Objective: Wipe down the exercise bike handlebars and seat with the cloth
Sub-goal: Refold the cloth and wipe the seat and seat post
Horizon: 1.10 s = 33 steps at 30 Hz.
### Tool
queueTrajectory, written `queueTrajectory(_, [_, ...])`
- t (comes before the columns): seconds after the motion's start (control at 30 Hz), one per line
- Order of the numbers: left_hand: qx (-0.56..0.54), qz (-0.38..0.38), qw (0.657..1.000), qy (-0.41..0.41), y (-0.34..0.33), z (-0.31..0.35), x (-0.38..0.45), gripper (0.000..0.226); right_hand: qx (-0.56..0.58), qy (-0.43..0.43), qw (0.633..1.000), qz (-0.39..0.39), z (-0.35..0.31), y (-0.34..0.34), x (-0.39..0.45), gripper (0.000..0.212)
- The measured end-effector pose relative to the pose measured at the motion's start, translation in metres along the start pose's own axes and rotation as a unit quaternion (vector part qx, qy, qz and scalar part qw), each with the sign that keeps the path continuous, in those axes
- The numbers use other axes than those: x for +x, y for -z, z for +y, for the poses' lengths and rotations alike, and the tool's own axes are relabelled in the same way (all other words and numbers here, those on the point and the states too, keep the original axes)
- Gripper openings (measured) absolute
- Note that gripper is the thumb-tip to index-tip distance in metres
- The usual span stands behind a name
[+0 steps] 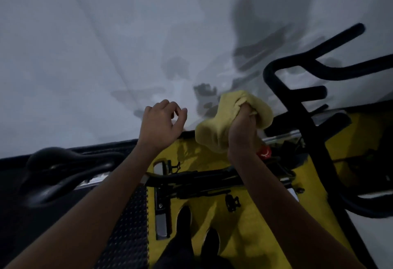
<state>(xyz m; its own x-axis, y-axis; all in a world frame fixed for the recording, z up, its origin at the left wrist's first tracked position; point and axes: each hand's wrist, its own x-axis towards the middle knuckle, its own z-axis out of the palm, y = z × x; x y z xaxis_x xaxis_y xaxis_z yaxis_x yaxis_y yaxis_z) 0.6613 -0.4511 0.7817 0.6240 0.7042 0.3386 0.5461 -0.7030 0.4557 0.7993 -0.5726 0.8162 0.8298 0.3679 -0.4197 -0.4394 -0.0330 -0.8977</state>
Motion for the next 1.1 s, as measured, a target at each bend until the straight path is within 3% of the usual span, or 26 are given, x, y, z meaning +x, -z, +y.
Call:
queueTrajectory(0.27, [0.064, 0.066, 0.991, 0.096, 0.078, -0.071, -0.061, 0.032, -0.043, -0.021, 0.992, -0.113, 0.032, -0.077, -0.054, 0.025])
queueTrajectory(0.4, [0.086, 0.084, 0.984, 0.133, 0.114, -0.104, -0.083, 0.034, -0.067, -0.023, 0.986, -0.151, 0.046, -0.115, -0.087, 0.032])
queueTrajectory(0.6, [0.09, 0.1, 0.978, 0.16, 0.151, -0.158, -0.107, 0.032, -0.101, 0.001, 0.977, -0.188, 0.071, -0.156, -0.117, 0.02])
queueTrajectory(0.67, [0.093, 0.099, 0.977, 0.165, 0.16, -0.177, -0.114, 0.031, -0.123, 0.002, 0.972, -0.202, 0.081, -0.168, -0.127, 0.03])
queueTrajectory(0.73, [0.099, 0.091, 0.977, 0.166, 0.167, -0.196, -0.122, 0.03, -0.138, 0.012, 0.967, -0.214, 0.092, -0.178, -0.135, 0.04])
queueTrajectory(0.9, [0.097, 0.065, 0.981, 0.157, 0.194, -0.242, -0.138, 0.027, -0.189, 0.077, 0.948, -0.245, 0.115, -0.206, -0.162, 0.031])
queueTrajectory(1.0, [0.026, 0.026, 0.988, 0.147, 0.211, -0.261, -0.139, 0.026, -0.245, 0.114, 0.918, -0.291, 0.127, -0.224, -0.177, 0.009])
queueTrajectory(1.1, [-0.091, -0.07, 0.978, 0.172, 0.22, -0.264, -0.136, 0.033, -0.251, 0.097, 0.905, -0.329, 0.136, -0.245, -0.192, 0.011])
